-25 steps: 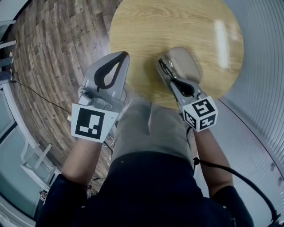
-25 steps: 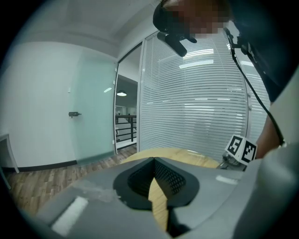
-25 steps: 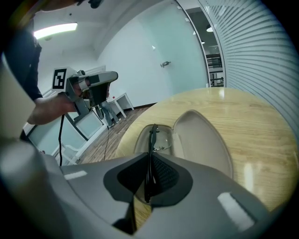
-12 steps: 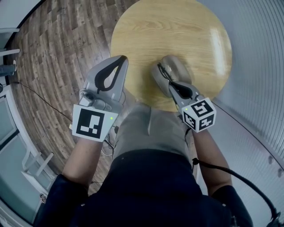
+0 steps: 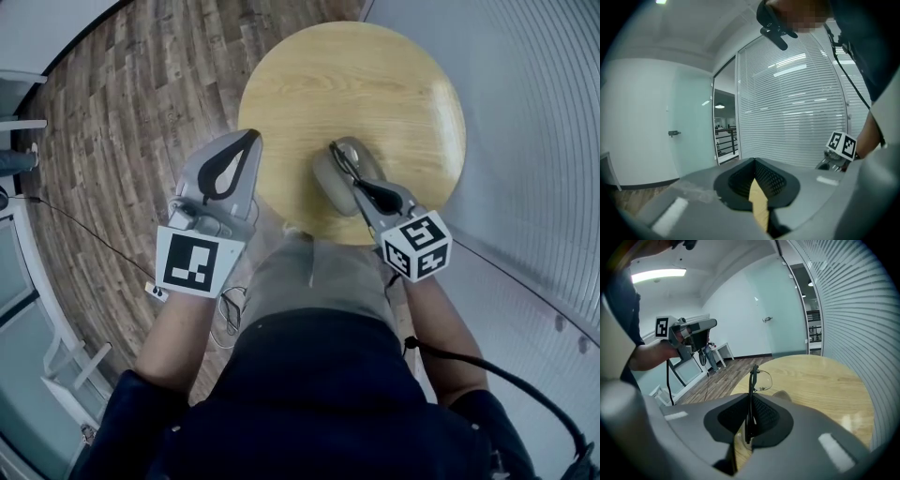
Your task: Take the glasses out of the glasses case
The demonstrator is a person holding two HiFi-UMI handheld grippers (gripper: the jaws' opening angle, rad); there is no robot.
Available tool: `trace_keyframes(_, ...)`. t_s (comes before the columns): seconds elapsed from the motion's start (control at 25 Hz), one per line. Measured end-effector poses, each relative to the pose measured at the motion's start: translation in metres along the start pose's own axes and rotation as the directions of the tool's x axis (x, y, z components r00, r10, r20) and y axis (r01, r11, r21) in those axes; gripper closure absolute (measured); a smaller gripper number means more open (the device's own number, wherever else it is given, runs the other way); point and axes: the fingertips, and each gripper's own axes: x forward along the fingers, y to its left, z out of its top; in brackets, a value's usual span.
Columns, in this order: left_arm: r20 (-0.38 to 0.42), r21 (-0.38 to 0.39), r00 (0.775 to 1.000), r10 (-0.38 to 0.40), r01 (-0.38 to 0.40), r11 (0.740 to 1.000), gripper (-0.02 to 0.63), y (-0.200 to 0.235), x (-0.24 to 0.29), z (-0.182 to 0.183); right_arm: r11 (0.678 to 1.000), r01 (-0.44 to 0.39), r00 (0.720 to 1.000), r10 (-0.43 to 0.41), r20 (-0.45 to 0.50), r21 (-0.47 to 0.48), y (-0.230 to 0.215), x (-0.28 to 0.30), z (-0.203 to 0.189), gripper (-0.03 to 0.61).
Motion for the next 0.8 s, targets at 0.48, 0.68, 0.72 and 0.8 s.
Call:
trace_keyframes(0.48, 0.054, 0.054, 0.998, 0.017, -0.02, 0.998, 0.611, 0.029, 0.024, -0.017, 0.997, 0.044, 0.995, -0.039, 0.089, -0.058, -0.042, 0.027, 0.028, 0.545)
trace_keyframes(0.68, 0.087, 0.074, 0.996, 0.028, -0.035, 0.997, 0.611, 0.043, 0.038, -0.022, 0.994, 0.067, 0.989, -0.055, 0.137, -0.084, -0.062, 0.034, 0.041, 0.545)
trace_keyframes(0.72, 0.087, 0.077, 0.996, 0.033, -0.04, 0.996, 0.611, 0.047, 0.039, -0.024, 0.994, 0.069, 0.988, -0.056, 0.146, -0.087, -0.064, 0.036, 0.043, 0.545)
trace_keyframes(0.8, 0.079, 0.09, 0.996, 0.041, -0.048, 0.995, 0.611, 0.057, 0.044, -0.031, 0.994, 0.069, 0.987, -0.055, 0.154, -0.089, -0.071, 0.046, 0.044, 0.545)
